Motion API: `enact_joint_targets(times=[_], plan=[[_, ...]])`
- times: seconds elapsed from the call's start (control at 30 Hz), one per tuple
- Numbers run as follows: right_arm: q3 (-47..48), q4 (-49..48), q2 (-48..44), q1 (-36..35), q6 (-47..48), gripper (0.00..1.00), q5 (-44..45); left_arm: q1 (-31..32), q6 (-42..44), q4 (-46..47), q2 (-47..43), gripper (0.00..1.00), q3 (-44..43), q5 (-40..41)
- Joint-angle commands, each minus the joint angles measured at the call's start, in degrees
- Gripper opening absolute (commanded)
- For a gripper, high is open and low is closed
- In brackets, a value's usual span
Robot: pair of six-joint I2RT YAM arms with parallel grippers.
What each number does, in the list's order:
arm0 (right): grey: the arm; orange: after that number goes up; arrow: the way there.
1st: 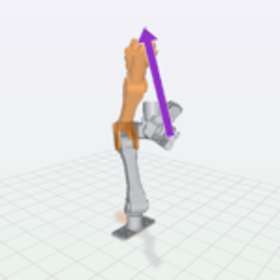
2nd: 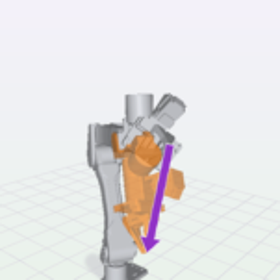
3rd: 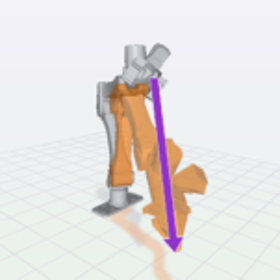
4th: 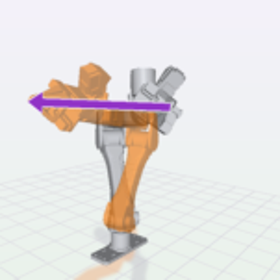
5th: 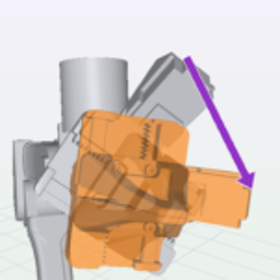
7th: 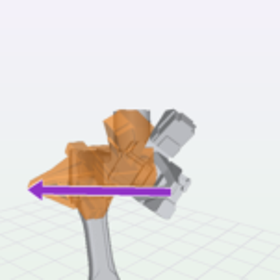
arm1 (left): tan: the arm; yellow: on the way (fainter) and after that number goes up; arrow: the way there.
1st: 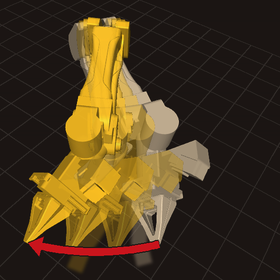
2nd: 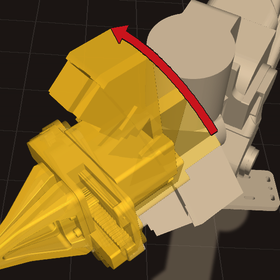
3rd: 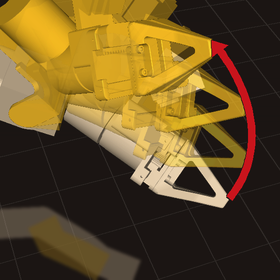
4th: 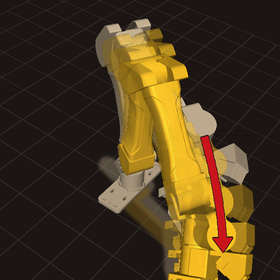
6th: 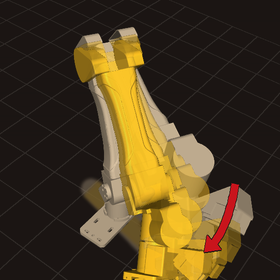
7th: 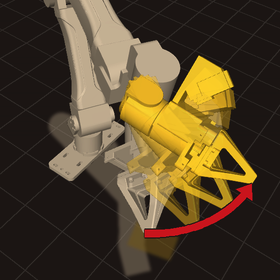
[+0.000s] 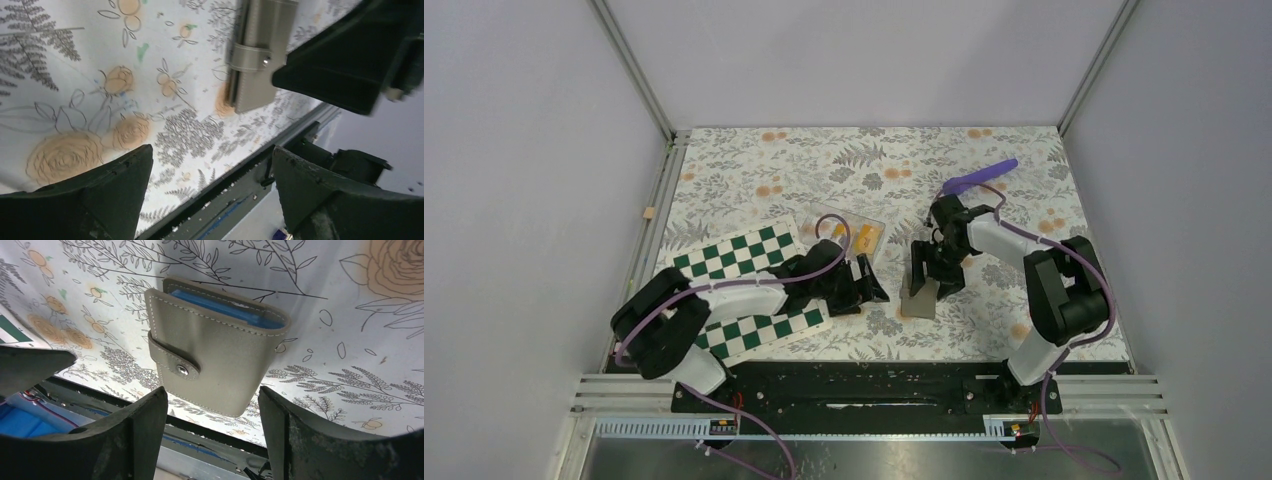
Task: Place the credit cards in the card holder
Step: Pick up the card holder from the center of the board.
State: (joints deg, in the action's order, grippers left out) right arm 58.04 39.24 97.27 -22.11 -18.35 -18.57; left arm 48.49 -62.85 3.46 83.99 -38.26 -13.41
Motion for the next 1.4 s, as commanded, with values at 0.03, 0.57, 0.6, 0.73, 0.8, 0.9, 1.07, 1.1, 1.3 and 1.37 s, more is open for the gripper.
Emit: enact_joint_targets(times=[0.03,0.57,0.6,0.73,0.8,0.9,1.07,1.1,1.3,1.37], plan=[[-2.0,-2.6,-3.1,2.4,-4.0,0.73,0.5,0.2,1.9,3.2,8.4,0.85,-6.8,0.1],[-6.8,-13.8,4.6,9.2,-4.9,0.51,-22.5,1.5,1.6,12.5,25.3,0.37,-17.4,-8.3],[-7.3,-14.1,3.9,9.2,-4.9,0.45,-23.2,1.7,1.5,12.7,24.6,0.31,-17.3,-8.4],[-9.3,-15.2,-0.4,9.2,-5.4,0.24,-25.0,2.1,1.4,12.6,20.7,0.03,-15.1,-7.4],[-10.7,-15.8,-3.1,9.2,-5.9,0.20,-26.0,2.1,1.4,12.2,17.6,0.00,-13.4,-6.5],[-13.1,-16.4,-8.1,9.2,-6.9,0.21,-27.2,2.2,1.5,11.1,12.6,0.00,-10.9,-4.9],[-17.4,-16.7,-19.8,9.2,-8.7,0.34,-27.0,2.7,2.5,5.2,2.0,0.00,-7.2,0.0],[-18.1,-16.7,-22.3,9.2,-9.1,0.40,-26.8,2.8,2.6,4.0,-0.1,0.00,-6.5,1.0],[-22.0,-18.3,-36.7,9.2,-12.6,0.71,-29.2,2.8,0.6,0.5,-13.3,0.00,-0.5,6.0],[-23.1,-20.8,-40.4,9.2,-15.0,0.74,-32.1,2.8,0.0,0.6,-18.2,0.00,2.2,6.6]])
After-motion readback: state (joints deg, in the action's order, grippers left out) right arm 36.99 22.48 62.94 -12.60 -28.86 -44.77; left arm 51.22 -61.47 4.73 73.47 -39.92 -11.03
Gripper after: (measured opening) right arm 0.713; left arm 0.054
